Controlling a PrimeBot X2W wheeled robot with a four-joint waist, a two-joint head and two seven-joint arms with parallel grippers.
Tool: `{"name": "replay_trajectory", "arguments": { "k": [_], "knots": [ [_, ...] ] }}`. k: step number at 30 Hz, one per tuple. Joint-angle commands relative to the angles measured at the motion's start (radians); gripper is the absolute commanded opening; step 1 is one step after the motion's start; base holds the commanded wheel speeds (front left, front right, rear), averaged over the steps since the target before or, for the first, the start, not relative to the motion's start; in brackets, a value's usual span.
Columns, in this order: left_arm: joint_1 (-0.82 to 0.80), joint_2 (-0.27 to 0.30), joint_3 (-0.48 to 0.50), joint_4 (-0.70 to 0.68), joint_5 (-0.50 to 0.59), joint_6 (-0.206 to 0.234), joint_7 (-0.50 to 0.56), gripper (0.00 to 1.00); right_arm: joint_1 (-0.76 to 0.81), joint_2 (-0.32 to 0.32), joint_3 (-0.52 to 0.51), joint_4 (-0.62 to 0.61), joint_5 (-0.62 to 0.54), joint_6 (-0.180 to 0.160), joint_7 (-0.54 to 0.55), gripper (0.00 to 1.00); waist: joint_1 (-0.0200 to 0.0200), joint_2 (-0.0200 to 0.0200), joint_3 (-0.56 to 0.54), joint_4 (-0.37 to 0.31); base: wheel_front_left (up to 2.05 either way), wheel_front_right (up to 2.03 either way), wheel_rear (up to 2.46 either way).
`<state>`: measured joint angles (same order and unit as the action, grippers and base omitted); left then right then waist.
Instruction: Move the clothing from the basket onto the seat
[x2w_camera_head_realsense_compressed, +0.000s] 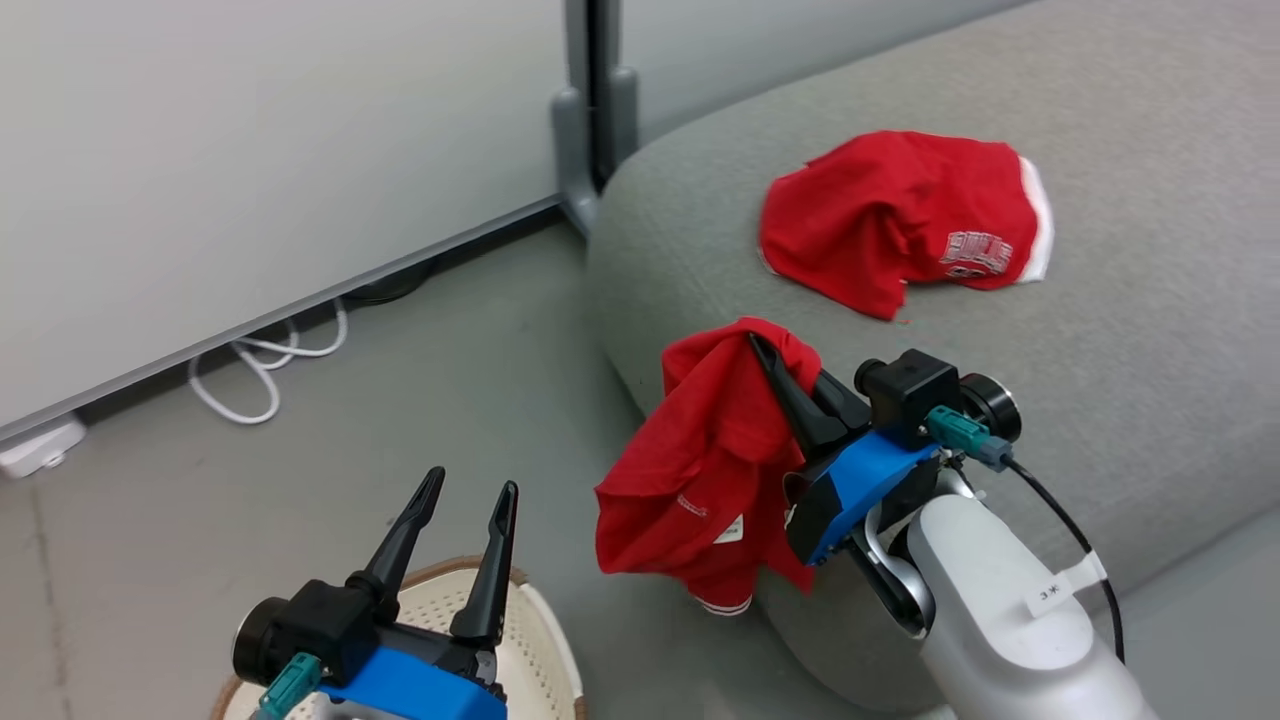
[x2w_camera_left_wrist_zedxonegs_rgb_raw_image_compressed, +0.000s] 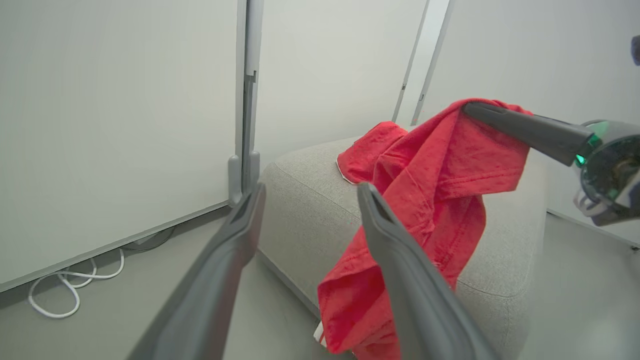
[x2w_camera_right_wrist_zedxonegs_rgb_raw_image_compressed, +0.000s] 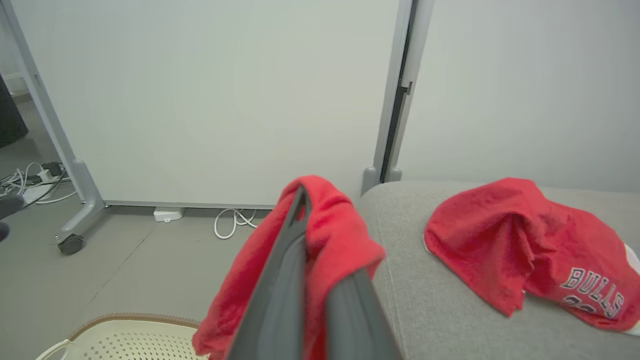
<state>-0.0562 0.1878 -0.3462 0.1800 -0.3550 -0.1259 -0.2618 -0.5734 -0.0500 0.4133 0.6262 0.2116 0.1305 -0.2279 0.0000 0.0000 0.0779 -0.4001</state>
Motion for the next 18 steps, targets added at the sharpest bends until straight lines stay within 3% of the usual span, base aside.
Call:
{"name": "replay_trajectory", "arguments": {
  "k": [1,8,18],
  "knots": [
    [-0.016,0.008,0.001,-0.005,0.006,-0.007,-0.005,1.0,0.019,-0.001,-0.016,-0.017,-0.012,0.0,0.003,0.0,0.0,0.0,0.019,-0.061,0.0,0.0,0.0],
    [-0.013,0.021,0.012,-0.016,0.014,-0.007,-0.005,1.0,0.059,-0.001,-0.067,-0.072,-0.031,0.0,0.012,0.0,0.0,0.0,0.042,-0.144,0.0,0.0,0.0],
    [-0.074,0.047,-0.018,-0.004,0.001,-0.007,-0.005,1.0,0.121,0.0,-0.154,-0.153,-0.064,0.0,0.022,0.0,0.0,0.0,0.091,-0.159,0.0,0.0,0.0]
  ]
}}
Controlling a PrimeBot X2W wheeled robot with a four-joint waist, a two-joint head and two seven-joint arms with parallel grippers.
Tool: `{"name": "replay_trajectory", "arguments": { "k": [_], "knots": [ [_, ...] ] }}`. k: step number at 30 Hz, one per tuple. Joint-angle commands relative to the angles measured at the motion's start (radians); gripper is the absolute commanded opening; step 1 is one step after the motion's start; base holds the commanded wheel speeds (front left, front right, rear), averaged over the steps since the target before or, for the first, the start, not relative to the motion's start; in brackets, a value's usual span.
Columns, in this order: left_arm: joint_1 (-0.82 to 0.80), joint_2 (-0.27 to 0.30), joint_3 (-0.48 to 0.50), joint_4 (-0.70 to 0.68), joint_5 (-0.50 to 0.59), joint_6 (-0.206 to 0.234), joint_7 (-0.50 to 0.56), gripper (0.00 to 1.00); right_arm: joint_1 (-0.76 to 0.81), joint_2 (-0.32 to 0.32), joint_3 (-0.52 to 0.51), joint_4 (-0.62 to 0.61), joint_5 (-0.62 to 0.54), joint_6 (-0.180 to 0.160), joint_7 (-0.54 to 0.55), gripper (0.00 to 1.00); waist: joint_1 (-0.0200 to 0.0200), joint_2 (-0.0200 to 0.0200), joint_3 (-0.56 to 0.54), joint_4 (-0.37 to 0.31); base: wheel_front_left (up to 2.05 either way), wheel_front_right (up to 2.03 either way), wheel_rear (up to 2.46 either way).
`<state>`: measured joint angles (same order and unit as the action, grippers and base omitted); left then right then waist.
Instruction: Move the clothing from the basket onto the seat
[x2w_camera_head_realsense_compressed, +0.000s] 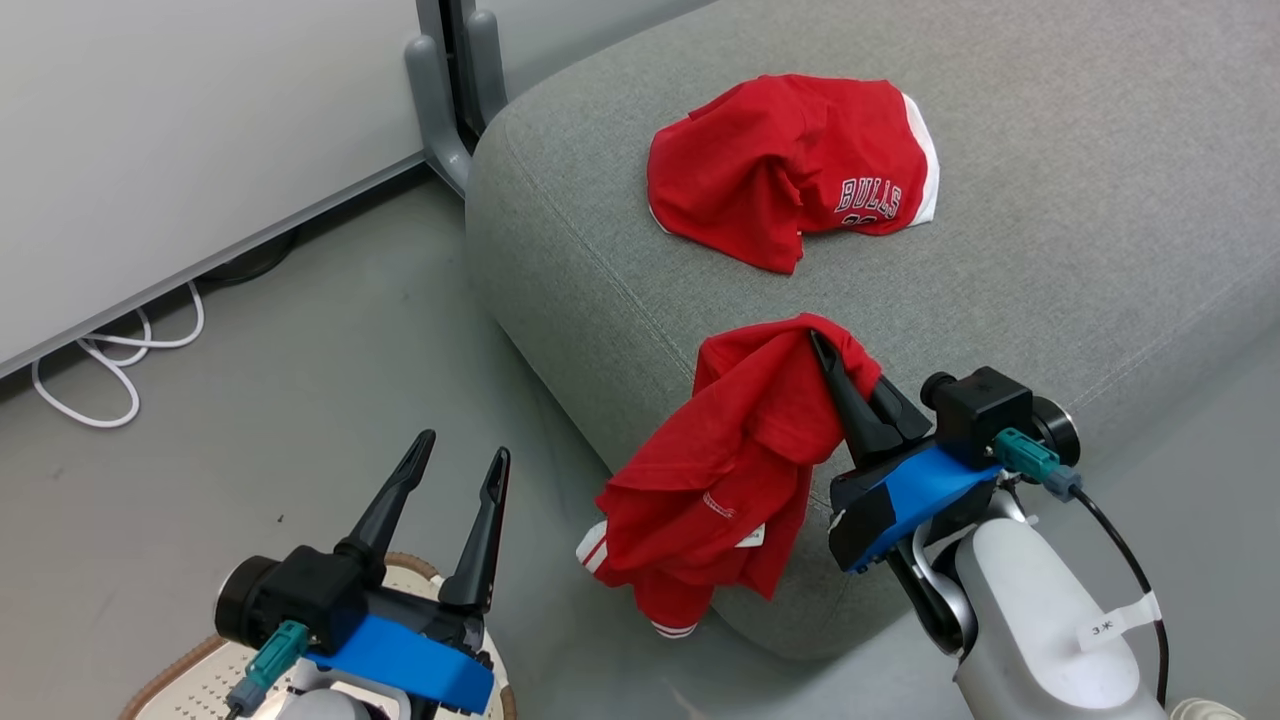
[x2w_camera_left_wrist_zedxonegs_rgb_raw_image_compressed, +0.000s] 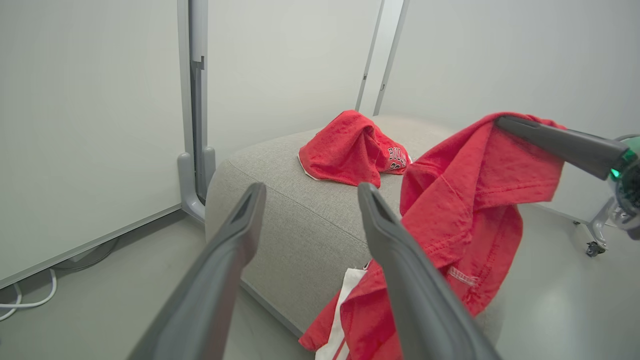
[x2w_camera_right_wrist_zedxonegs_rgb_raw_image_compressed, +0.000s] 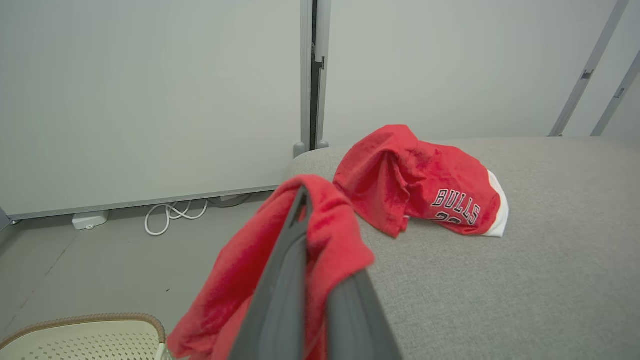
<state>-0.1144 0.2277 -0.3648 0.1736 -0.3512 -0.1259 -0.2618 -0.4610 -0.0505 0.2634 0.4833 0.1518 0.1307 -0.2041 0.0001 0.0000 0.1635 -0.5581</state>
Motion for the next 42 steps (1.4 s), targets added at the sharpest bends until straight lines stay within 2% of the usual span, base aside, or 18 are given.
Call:
{"name": "replay_trajectory", "arguments": {
  "k": [1,7,15,22,26,32,37,42],
  "knots": [
    [-0.018,0.009,-0.002,0.003,-0.004,-0.007,-0.005,1.0,0.011,0.0,-0.007,-0.016,-0.005,0.0,0.0,0.0,-0.0001,0.0,0.009,-0.002,0.0,0.0,0.0],
    [-0.026,0.019,-0.004,0.001,-0.006,-0.007,-0.005,1.0,0.011,0.0,-0.016,-0.041,0.006,0.0,0.007,0.0,-0.0001,0.0,0.022,-0.002,0.0,0.0,0.0],
    [-0.008,0.031,0.019,-0.025,0.013,-0.007,-0.005,1.0,-0.074,0.0,-0.025,-0.045,0.011,0.0,0.016,0.0,-0.0001,0.0,0.055,0.0,0.0,0.0,0.0],
    [-0.038,0.053,0.015,-0.067,0.039,-0.007,-0.005,1.0,-0.27,-0.013,-0.147,-0.068,-0.099,0.0,0.043,0.0,-0.0001,0.0,0.155,0.045,0.0,0.0,0.0],
    [-0.072,0.074,0.008,-0.09,0.048,-0.007,-0.005,1.0,-0.394,-0.056,-0.23,-0.09,-0.113,0.0,0.069,0.0,-0.0001,0.0,0.23,0.078,0.0,0.0,0.0],
    [-0.134,0.101,-0.01,-0.123,0.063,-0.007,-0.005,1.0,-0.57,-0.183,-0.349,-0.112,-0.08,0.0,0.124,0.0,-0.0001,0.0,0.332,0.126,0.0,0.0,0.0],
    [-0.198,0.126,-0.03,-0.155,0.075,-0.007,-0.004,1.0,-0.701,-0.283,-0.487,-0.079,-0.046,0.0,0.146,0.0,-0.0001,0.0,0.415,0.159,0.0,0.0,0.0],
    [-0.24,0.147,-0.032,-0.202,0.092,-0.007,0.004,1.0,-0.784,-0.336,-0.611,-0.006,-0.082,0.0,0.136,0.0,-0.0001,0.0,0.489,0.173,0.0,0.0,0.0]
  ]
}}
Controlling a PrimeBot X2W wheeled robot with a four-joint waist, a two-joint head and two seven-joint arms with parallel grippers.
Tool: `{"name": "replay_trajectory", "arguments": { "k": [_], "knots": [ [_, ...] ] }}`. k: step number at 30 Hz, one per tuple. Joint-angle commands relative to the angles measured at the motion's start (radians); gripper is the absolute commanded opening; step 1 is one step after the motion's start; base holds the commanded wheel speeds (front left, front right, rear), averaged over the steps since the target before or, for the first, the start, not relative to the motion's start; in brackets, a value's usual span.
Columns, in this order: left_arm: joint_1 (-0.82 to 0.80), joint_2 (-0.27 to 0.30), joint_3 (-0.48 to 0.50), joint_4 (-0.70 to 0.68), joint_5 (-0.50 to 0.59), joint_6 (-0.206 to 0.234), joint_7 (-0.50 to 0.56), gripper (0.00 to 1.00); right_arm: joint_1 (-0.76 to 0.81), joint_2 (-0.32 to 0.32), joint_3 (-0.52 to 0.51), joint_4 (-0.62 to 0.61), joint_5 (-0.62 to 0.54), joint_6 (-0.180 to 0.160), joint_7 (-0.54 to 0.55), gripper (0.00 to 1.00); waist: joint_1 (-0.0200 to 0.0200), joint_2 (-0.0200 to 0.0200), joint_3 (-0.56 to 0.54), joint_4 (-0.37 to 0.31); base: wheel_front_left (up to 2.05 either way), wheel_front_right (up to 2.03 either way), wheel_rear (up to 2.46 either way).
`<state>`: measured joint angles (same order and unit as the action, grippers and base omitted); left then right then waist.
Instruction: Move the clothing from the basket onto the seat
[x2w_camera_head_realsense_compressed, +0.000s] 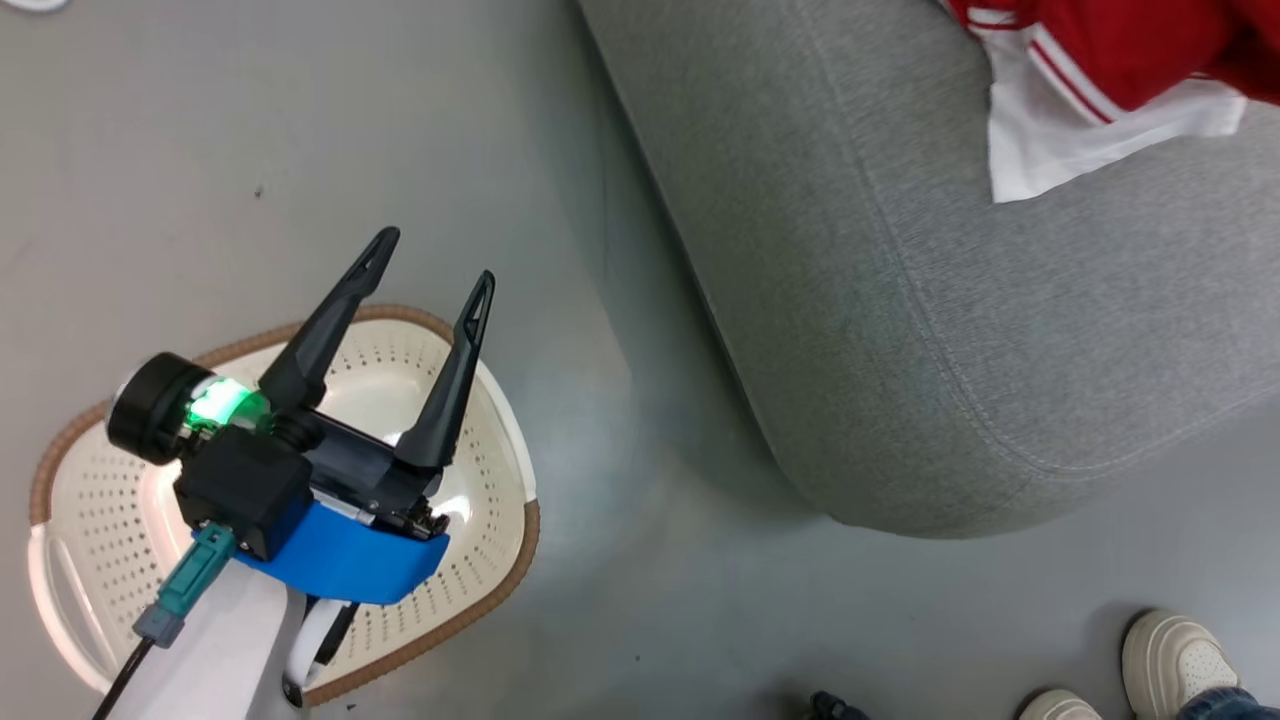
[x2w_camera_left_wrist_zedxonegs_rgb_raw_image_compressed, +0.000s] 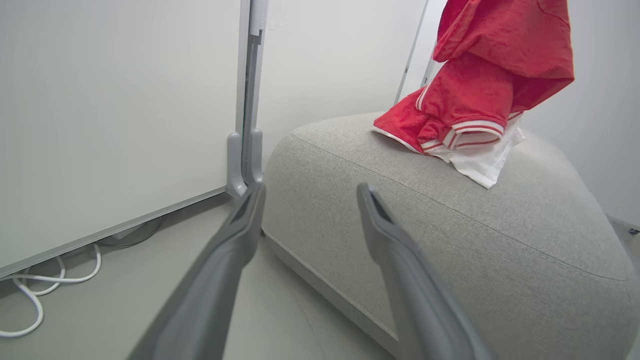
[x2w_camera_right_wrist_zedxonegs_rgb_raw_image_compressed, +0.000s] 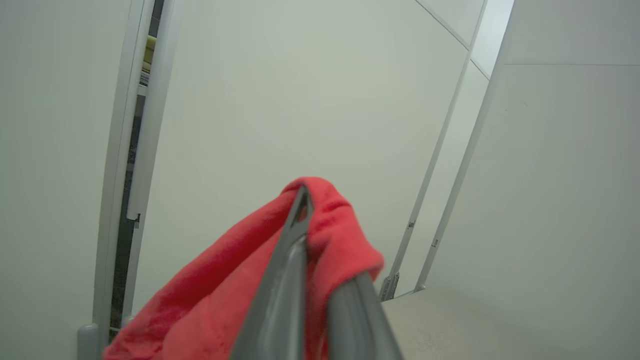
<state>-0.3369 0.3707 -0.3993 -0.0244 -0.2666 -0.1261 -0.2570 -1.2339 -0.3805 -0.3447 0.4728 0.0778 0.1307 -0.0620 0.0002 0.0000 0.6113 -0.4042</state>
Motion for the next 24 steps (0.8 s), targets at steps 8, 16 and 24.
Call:
{"name": "replay_trajectory", "arguments": {
  "k": [8,16,24],
  "knots": [
    [-0.057,0.019,-0.007,-0.065,0.024,0.006,0.021,1.0,0.02,0.016,-0.061,0.22,-0.112,0.0,-0.061,0.0,-0.0002,0.0,0.135,0.054,0.0,0.0,0.0],
    [-0.082,0.023,-0.023,-0.073,0.026,0.007,0.032,1.0,0.032,0.039,-0.091,0.403,-0.187,0.0,-0.085,0.0,-0.0002,0.0,0.172,0.081,0.0,0.0,0.0],
    [-0.086,0.02,-0.026,-0.055,0.021,0.014,0.023,1.0,-0.003,0.048,-0.088,0.477,-0.252,0.0,-0.122,1.0,-0.0002,0.0,0.169,0.092,0.0,0.0,0.0]
  ]
}}
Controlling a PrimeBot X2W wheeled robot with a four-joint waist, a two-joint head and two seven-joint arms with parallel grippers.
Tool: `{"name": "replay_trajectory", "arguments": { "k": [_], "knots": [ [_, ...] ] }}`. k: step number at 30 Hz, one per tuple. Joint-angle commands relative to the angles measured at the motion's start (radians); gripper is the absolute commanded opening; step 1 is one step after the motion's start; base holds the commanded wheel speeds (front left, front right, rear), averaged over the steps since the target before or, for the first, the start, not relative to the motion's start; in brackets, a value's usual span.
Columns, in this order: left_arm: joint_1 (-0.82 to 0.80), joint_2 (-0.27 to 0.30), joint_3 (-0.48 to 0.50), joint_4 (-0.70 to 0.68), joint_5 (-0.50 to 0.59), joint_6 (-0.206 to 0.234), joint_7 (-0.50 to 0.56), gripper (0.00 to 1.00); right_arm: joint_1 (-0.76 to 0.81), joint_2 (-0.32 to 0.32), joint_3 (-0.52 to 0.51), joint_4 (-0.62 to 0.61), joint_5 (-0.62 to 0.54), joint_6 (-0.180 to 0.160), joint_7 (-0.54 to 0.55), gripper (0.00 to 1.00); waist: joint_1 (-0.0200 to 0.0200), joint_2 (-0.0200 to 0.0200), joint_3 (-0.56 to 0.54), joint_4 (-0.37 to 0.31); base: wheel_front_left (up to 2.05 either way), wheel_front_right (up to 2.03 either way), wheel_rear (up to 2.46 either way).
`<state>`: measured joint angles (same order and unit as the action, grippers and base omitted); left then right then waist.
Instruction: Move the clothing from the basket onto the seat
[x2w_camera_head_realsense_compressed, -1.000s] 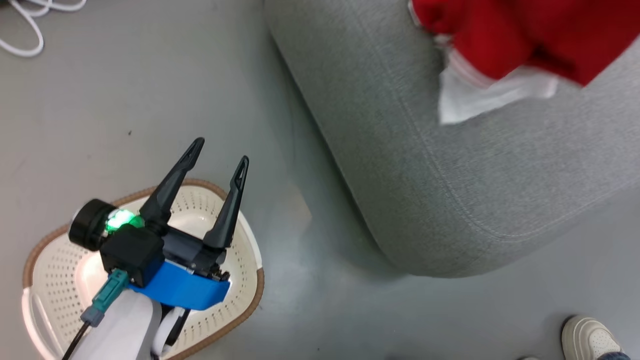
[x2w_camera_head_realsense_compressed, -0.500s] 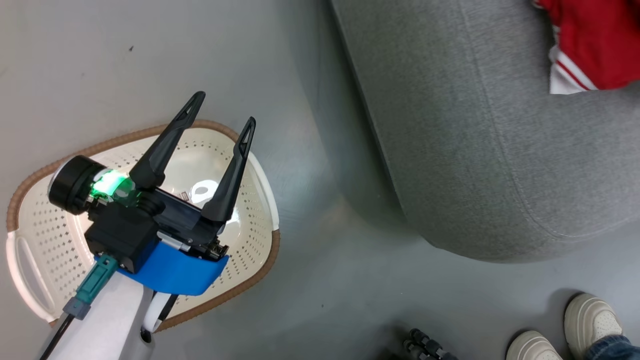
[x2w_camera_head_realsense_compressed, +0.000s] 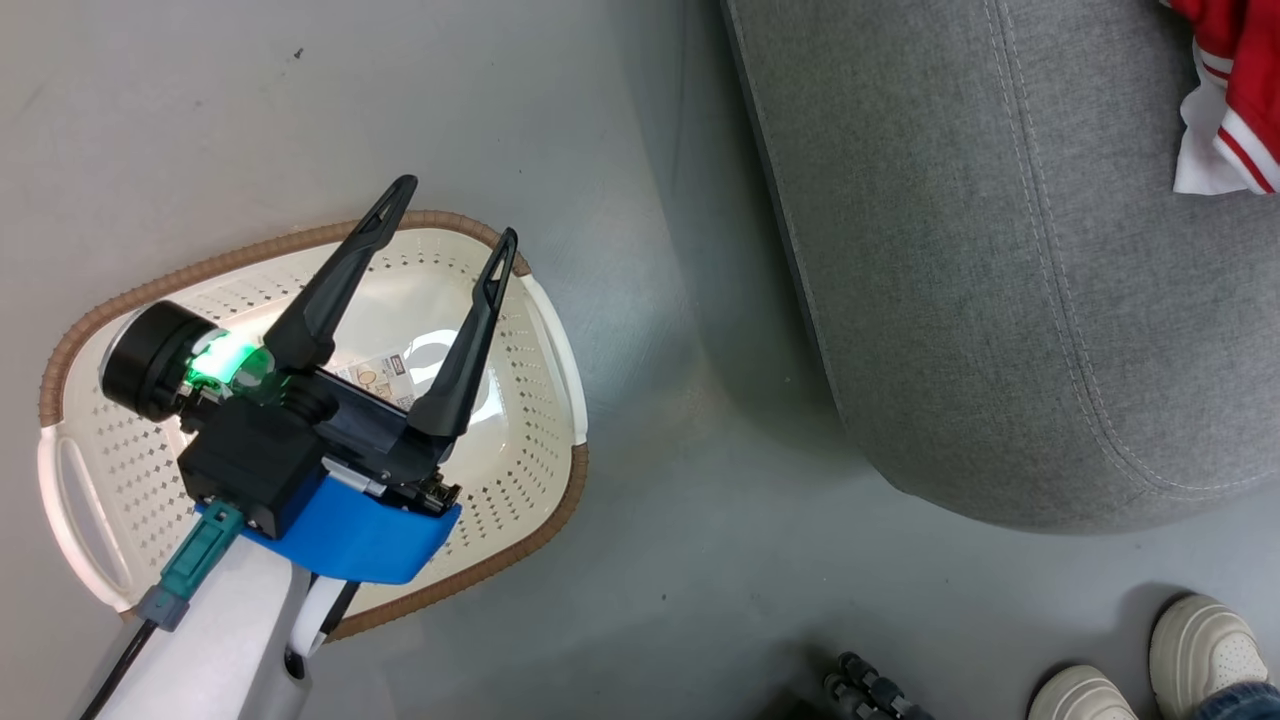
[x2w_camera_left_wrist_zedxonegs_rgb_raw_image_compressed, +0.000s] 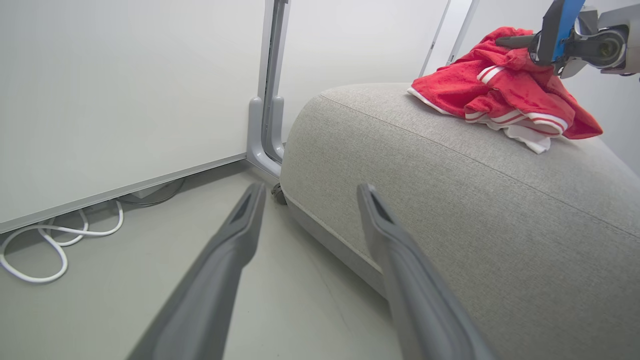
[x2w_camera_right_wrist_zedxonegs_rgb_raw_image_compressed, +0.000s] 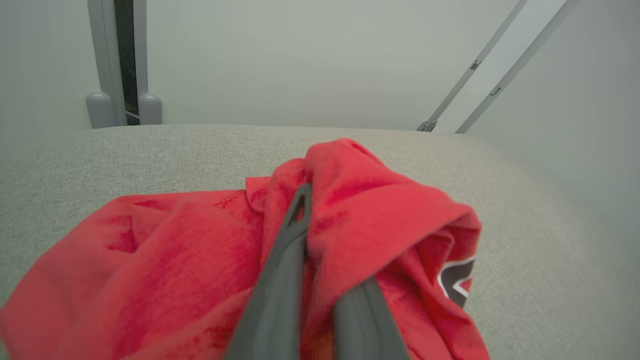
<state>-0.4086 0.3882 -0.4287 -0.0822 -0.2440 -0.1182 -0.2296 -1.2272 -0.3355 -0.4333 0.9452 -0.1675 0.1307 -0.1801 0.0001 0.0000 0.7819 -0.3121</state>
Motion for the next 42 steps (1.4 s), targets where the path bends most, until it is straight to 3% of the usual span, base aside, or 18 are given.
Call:
{"name": "replay_trajectory", "arguments": {
  "k": [1,11,22,35,42],
  "knots": [
    [-0.015,0.002,0.002,0.005,-0.001,0.007,-0.006,1.0,-0.014,0.005,0.0,0.008,-0.014,0.0,-0.01,1.0,-0.0001,0.0,-0.004,0.0,0.0,0.0,0.0],
    [-0.019,-0.029,-0.024,0.054,-0.011,0.003,-0.022,1.0,0.033,0.007,-0.006,0.032,-0.038,0.0,-0.042,1.0,-0.0001,0.0,-0.062,0.019,0.0,0.0,0.0],
    [0.021,-0.1,-0.016,0.148,-0.056,-0.005,-0.036,1.0,0.221,0.045,0.02,0.002,-0.007,0.0,-0.08,1.0,-0.0001,0.0,-0.245,0.068,0.0,0.0,0.0],
    [0.195,-0.191,0.081,0.22,-0.081,-0.013,-0.037,1.0,0.583,0.153,0.161,-0.276,0.155,0.0,-0.076,1.0,-0.0001,0.0,-0.517,0.126,0.0,0.0,0.0],
    [0.271,-0.237,0.113,0.269,-0.1,-0.015,-0.037,1.0,0.792,0.192,0.209,-0.484,0.142,0.0,-0.001,1.0,-0.0001,0.0,-0.63,0.191,0.0,0.0,0.0]
  ]
}}
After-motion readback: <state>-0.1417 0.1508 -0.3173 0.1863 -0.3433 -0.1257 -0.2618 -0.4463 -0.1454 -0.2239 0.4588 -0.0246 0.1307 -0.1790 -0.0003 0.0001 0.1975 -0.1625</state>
